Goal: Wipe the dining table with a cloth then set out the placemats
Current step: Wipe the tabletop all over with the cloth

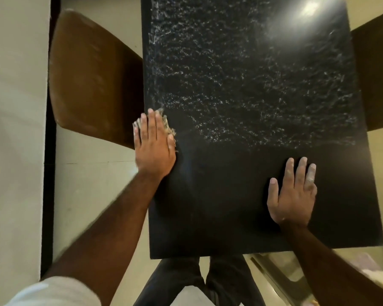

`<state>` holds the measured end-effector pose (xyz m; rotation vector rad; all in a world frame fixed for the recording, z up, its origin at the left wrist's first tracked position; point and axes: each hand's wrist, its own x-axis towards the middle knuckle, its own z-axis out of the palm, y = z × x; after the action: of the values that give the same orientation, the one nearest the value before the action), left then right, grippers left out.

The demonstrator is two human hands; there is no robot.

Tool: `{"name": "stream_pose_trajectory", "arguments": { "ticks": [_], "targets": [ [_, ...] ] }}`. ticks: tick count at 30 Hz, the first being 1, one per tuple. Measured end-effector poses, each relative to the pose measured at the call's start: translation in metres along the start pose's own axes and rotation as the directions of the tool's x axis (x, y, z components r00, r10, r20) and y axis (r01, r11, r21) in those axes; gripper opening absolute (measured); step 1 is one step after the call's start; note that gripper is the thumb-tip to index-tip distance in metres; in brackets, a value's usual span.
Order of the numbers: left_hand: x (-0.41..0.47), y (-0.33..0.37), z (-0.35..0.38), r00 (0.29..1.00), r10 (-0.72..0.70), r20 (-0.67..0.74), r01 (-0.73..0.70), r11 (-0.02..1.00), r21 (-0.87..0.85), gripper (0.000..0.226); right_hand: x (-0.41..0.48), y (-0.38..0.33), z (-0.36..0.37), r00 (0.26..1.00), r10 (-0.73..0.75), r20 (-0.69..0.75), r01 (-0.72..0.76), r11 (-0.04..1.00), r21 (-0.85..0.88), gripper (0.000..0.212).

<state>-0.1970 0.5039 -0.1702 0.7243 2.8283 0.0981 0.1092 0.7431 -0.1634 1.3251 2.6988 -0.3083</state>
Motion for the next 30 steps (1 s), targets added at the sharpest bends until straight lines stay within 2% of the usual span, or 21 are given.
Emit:
{"name": "stream_pose_trajectory", "arguments": {
  "ticks": [4,8,12,18,23,27,30],
  "targets": [
    [0.039,0.024,-0.002,0.999,-0.024,-0.022,0.024,1.0,-0.007,0.075,0.0,0.0,0.0,1.0,0.003,0.004,-0.003,1.0,-0.009,0.078],
    [0.019,0.061,0.007,0.994,0.107,0.008,-0.107,0.994,-0.001,0.077,-0.001,-0.001,0.0,1.0,0.004,0.005,-0.004,1.0,-0.003,0.077],
    [-0.037,0.081,0.019,0.975,0.205,0.082,-0.205,0.979,-0.003,0.078,-0.001,-0.001,-0.001,1.0,0.007,0.001,-0.007,1.0,-0.01,0.077],
    [-0.052,0.032,0.018,0.995,0.053,0.082,-0.054,0.998,0.01,0.076,-0.001,-0.001,0.0,1.0,0.012,0.001,-0.012,1.0,-0.008,0.078],
    [-0.011,0.065,0.017,0.996,-0.084,-0.003,0.084,0.996,-0.024,0.077,0.0,0.002,0.001,1.0,0.001,0.0,-0.001,0.999,-0.032,0.078],
    [-0.014,0.132,0.025,0.999,0.048,0.018,-0.047,0.998,-0.034,0.078,0.001,0.005,0.001,1.0,-0.007,0.014,0.008,0.999,-0.043,0.078],
    [-0.049,0.172,0.035,0.986,0.156,0.065,-0.154,0.988,-0.029,0.079,0.001,0.007,0.001,1.0,-0.017,0.015,0.017,0.999,-0.034,0.078]
  ]
}}
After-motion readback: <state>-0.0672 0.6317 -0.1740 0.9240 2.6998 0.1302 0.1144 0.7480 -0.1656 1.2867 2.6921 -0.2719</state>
